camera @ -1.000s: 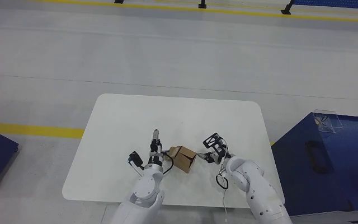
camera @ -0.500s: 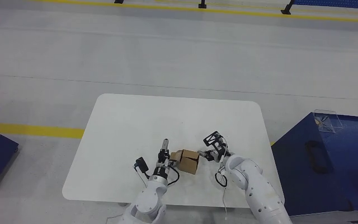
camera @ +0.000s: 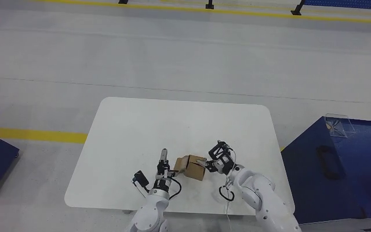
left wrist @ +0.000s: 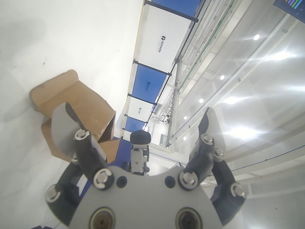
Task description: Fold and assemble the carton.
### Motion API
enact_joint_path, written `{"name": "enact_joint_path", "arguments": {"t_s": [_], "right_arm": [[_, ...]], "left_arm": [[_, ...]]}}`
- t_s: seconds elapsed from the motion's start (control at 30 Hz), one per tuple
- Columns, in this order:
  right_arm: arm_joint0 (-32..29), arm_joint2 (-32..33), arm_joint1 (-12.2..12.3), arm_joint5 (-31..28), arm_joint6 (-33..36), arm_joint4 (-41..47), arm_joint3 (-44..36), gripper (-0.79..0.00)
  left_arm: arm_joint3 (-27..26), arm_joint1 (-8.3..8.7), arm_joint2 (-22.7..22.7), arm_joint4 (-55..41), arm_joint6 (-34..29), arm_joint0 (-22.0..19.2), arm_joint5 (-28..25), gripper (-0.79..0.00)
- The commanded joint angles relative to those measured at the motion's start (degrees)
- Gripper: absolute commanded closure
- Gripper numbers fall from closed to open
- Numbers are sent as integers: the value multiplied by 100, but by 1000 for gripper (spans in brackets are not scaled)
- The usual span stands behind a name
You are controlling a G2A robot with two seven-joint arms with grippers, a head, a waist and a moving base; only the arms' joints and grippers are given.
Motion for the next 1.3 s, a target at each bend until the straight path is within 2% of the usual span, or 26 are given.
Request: {"name": "enact_joint_path", "arguments": {"t_s": [0.0,0.23,0.43,0.63,0.7,1.0,1.07,1.17,1.27], "right_arm": [[51,-98,-14,114,16,-107,104,-785],[256,-407,-82,663,20,-419,455,-785],[328,-525,-111,756,-59,-439,593,-785],[324,-534,-114,765,-96,-433,600,-785],[319,-534,-114,786,-96,-438,591,-785],[320,-513,-132,1028,-60,-368,486,-785],[344,-516,-138,1075,-18,-353,493,-785],[378,-546,-149,1100,3,-359,521,-785],[407,-581,-160,1126,9,-365,561,-785]], "left_arm": [[-71,-14,15,-146,-7,33,87,-785],[-410,-23,124,-177,-157,226,258,-785],[-409,-23,122,-196,-174,226,288,-785],[63,-89,93,-514,73,42,91,-785],[236,-130,201,-749,37,-21,194,-785],[258,-146,228,-860,-3,-60,271,-785],[271,-152,148,-920,154,-70,269,-785],[488,-191,237,-866,292,-129,134,-785],[776,-258,338,-916,512,-222,-255,-785]]}}
